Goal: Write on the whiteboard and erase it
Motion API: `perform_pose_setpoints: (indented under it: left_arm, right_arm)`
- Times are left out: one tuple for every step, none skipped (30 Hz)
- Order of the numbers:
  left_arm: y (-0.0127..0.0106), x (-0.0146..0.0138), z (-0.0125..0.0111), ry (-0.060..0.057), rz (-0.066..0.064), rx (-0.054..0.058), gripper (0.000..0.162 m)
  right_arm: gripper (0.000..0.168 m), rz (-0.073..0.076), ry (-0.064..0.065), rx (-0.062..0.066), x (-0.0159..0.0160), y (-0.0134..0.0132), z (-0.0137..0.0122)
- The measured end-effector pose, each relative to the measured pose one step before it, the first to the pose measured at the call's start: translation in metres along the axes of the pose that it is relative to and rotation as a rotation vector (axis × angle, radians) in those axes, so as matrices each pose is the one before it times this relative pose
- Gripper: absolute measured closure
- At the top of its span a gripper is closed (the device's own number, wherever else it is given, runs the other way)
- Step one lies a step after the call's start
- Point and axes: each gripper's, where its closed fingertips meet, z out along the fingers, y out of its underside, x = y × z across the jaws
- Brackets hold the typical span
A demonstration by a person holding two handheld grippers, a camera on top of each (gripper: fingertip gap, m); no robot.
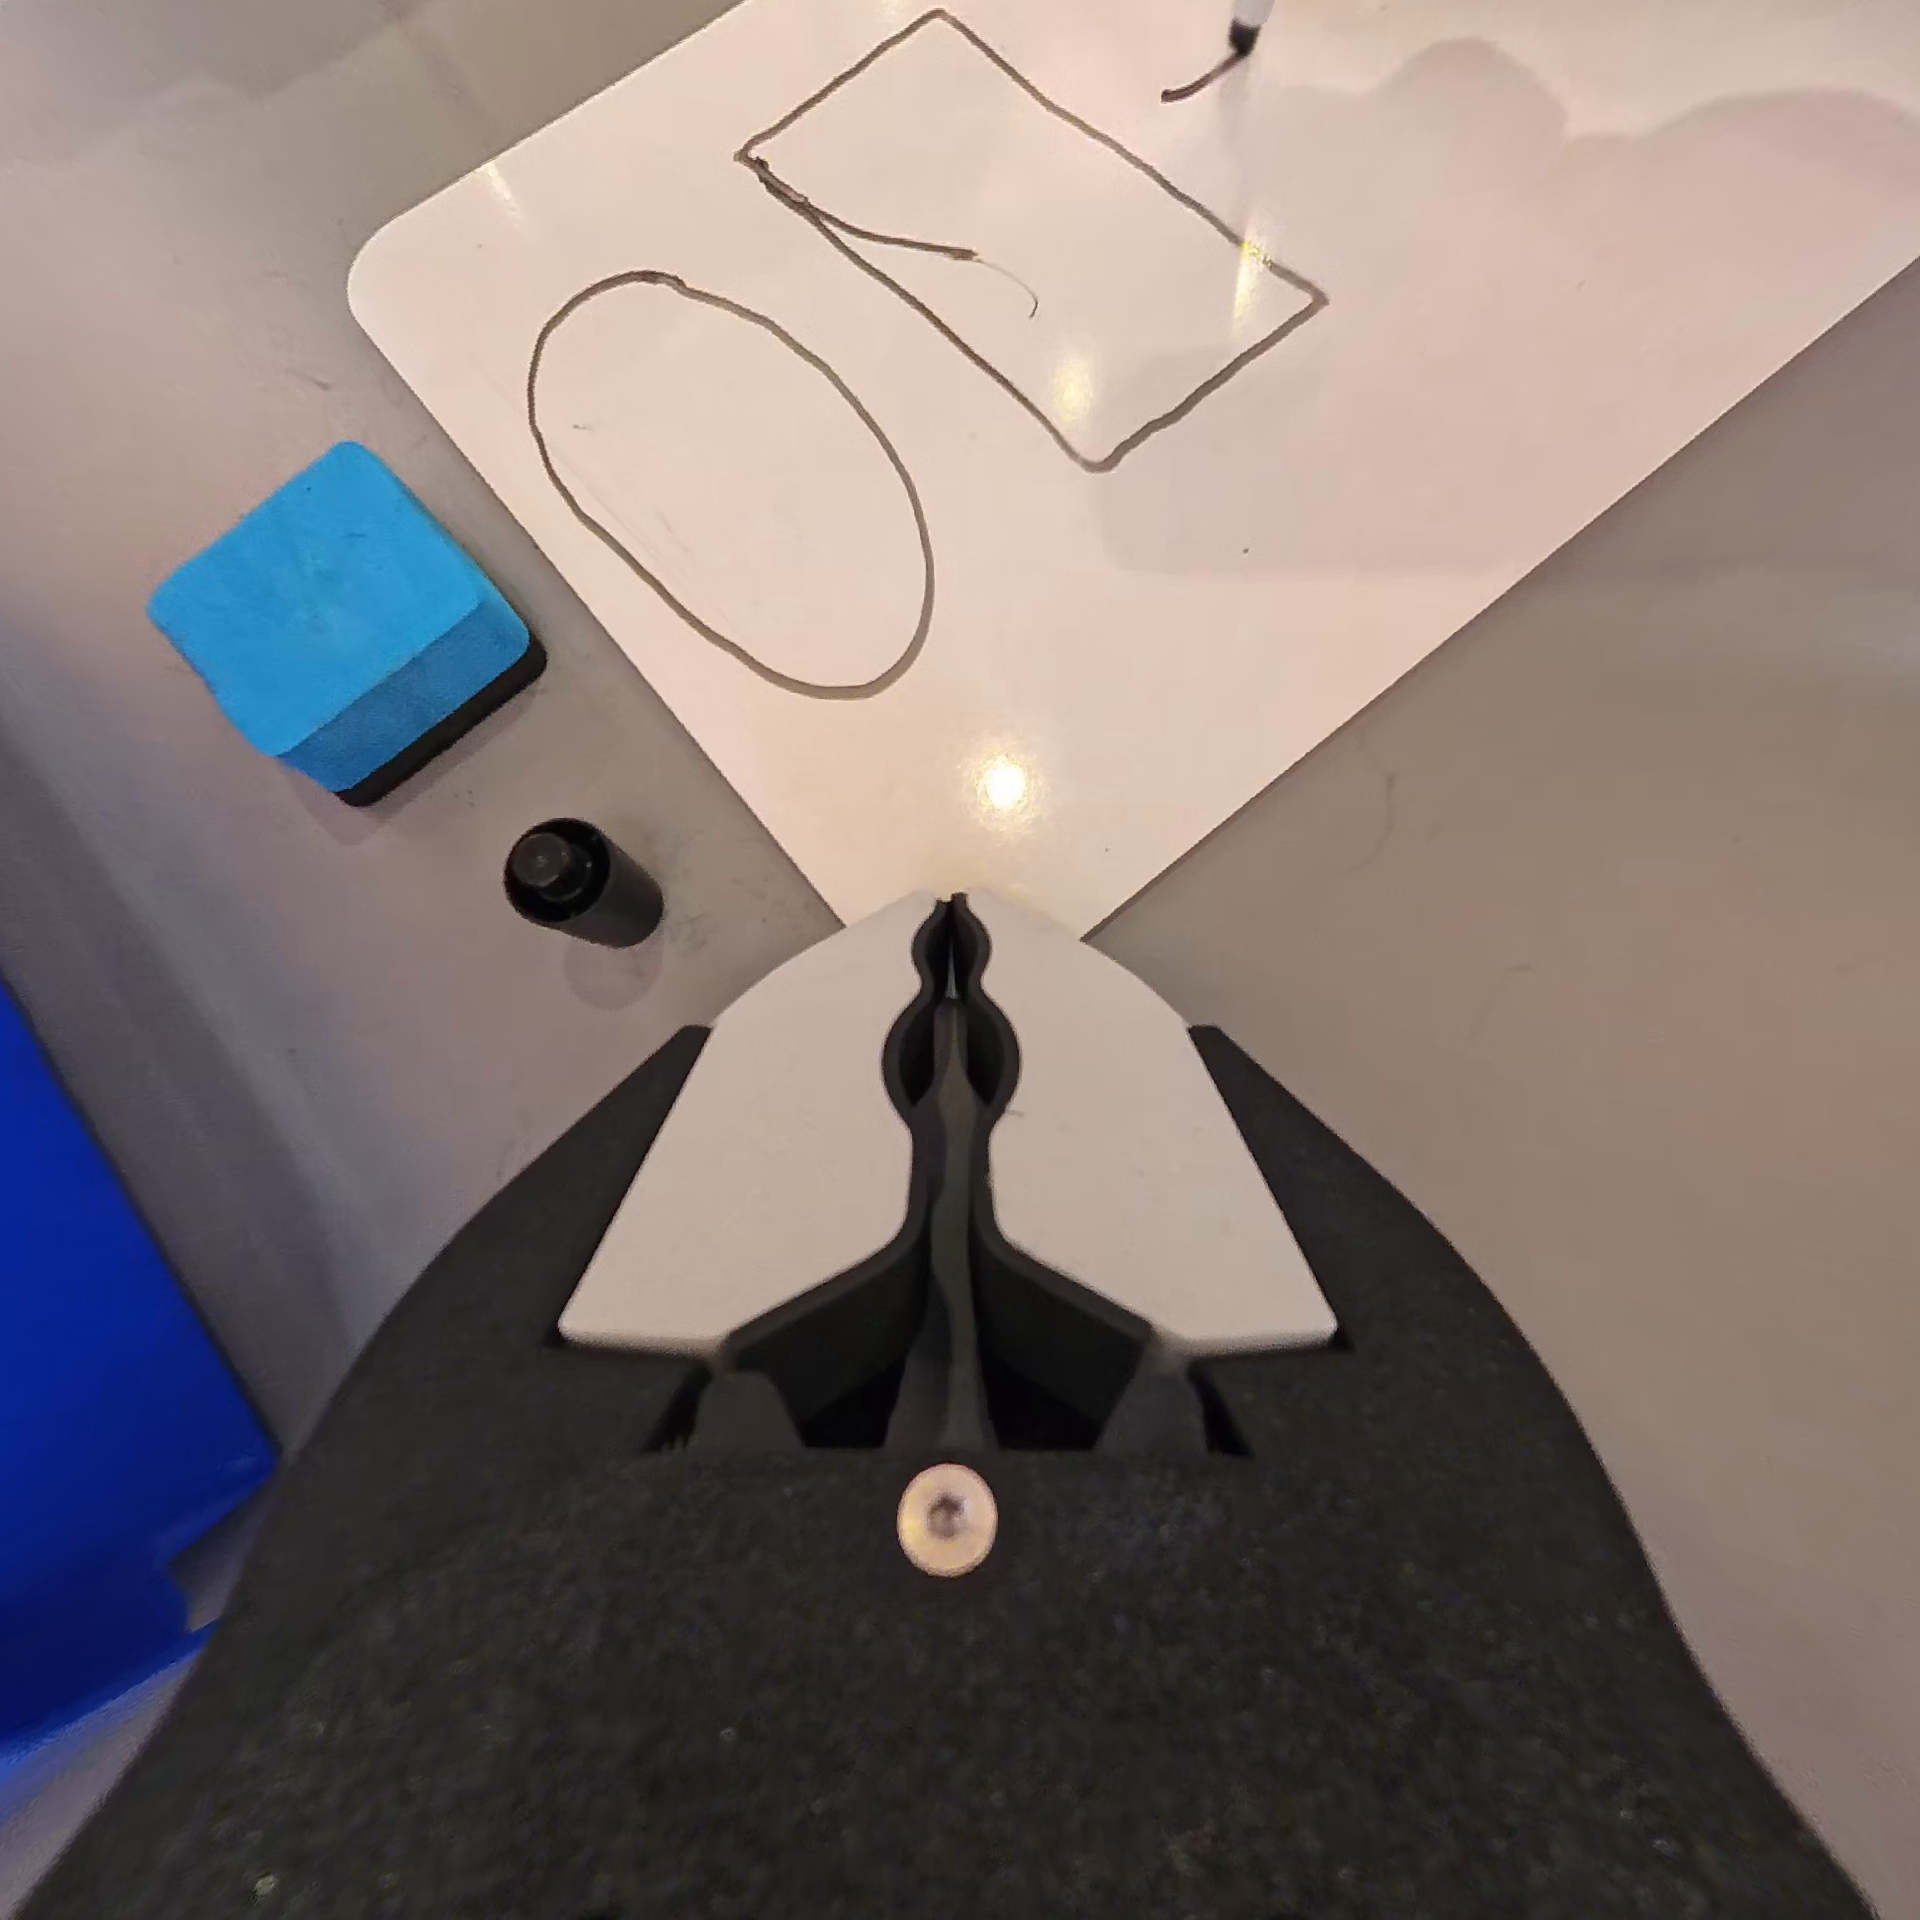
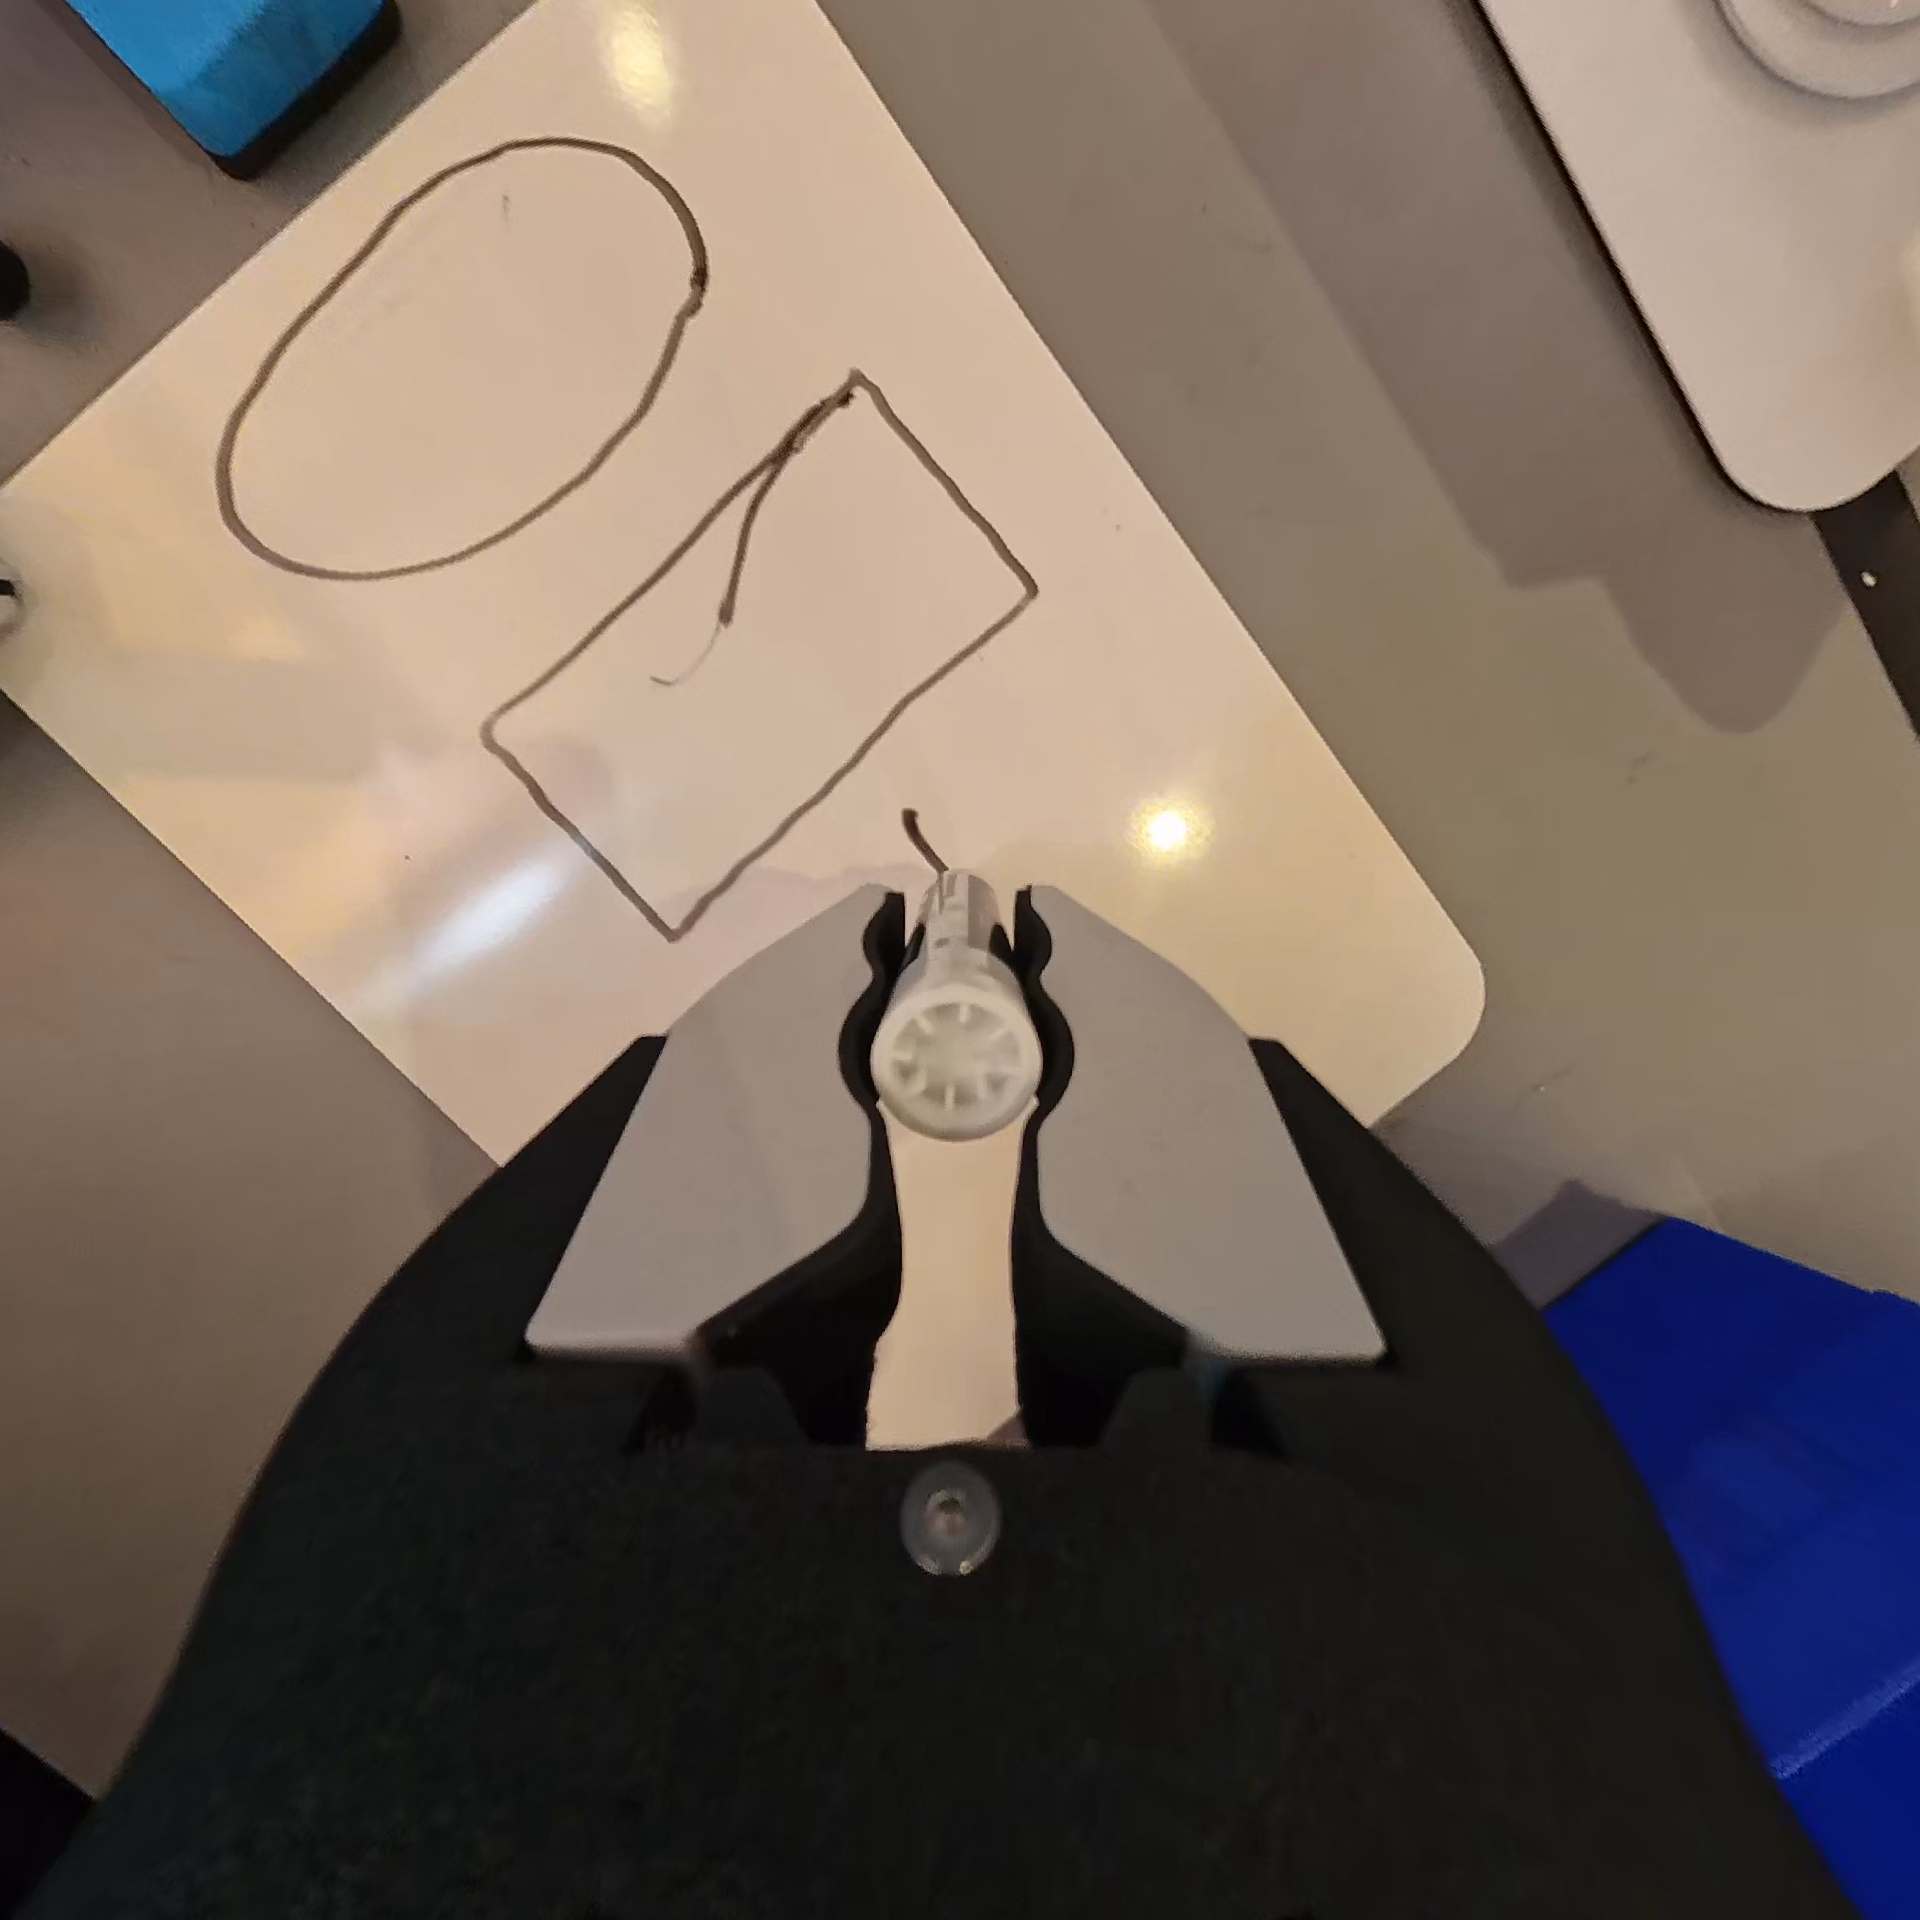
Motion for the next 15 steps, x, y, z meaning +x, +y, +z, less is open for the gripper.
perform_pose_setpoints:
  left_arm:
    - [-0.00001,0.00012,0.00001,0.0000,-0.0003,-0.0002,0.162]
    - [-0.00006,0.00005,0.00007,-0.0003,-0.0003,-0.0002,0.162]
    - [-0.00002,-0.00001,0.00002,-0.0005,0.0005,-0.0001,0.162]
    - [-0.00004,0.00004,0.00003,-0.0002,0.0004,0.0001,0.162]
    - [0.00004,-0.00005,-0.00004,0.0006,-0.0007,0.0002,0.162]
    - [-0.00002,0.00007,0.00003,0.0010,-0.0010,-0.0001,0.162]
    - [-0.00002,-0.00004,0.00003,0.0009,-0.0010,0.0001,0.162]
    - [-0.00007,0.00001,0.00007,0.0003,-0.0002,0.0000,0.162]
    - [-0.00003,0.00001,0.00003,-0.0004,0.0003,0.0000,0.162]
    - [0.00004,-0.00006,-0.00005,-0.0010,0.0008,-0.0001,0.162]
    - [-0.00006,0.00007,0.00006,-0.0010,0.0012,-0.0002,0.162]
    - [-0.00004,0.00000,0.00003,-0.0004,0.0006,0.0000,0.162]
    - [-0.00008,0.00004,0.00007,0.0003,-0.0005,0.0001,0.162]
    - [0.00000,0.00004,0.00000,0.0003,0.0000,0.0000,0.162]
    - [-0.00002,0.00001,0.00001,0.0001,-0.0001,0.0001,0.162]
  right_arm:
    - [0.148,0.0064,0.0043,-0.0029,0.00284,0.00271,-0.00092]
    - [0.148,0.0056,0.0043,-0.0034,0.00283,0.00279,-0.00096]
    - [0.148,0.0039,0.0064,-0.0034,0.00295,0.00293,-0.00092]
    - [0.148,0.0041,0.0057,-0.0018,0.00288,0.00267,-0.00087]
    - [0.148,0.0040,0.0033,-0.0012,0.00245,0.00252,-0.00080]
    - [0.148,0.0060,0.0031,-0.0015,0.00265,0.00242,-0.00071]
    - [0.148,0.0051,0.0032,-0.0017,0.00227,0.00208,-0.00072]
    - [0.148,0.0023,0.0012,-0.0008,0.00147,0.00157,-0.00044]
    - [0.148,0.0023,-0.0004,0.0008,0.00084,0.00089,-0.00027]
    - [0.148,0.0010,-0.0009,0.0024,0.00031,0.00017,-0.00010]
    - [0.148,-0.0004,0.0001,0.0016,0.00000,-0.00009,0.00005]
    - [0.148,-0.0005,0.0011,0.0009,-0.00005,-0.00033,0.00014]
    - [0.148,-0.0020,0.0022,0.0017,-0.00014,-0.00070,0.00028]
    - [0.148,-0.0020,0.0026,0.0035,0.00000,-0.00114,0.00061]
    - [0.148,-0.0016,0.0020,0.0057,0.00000,-0.00174,0.00071]
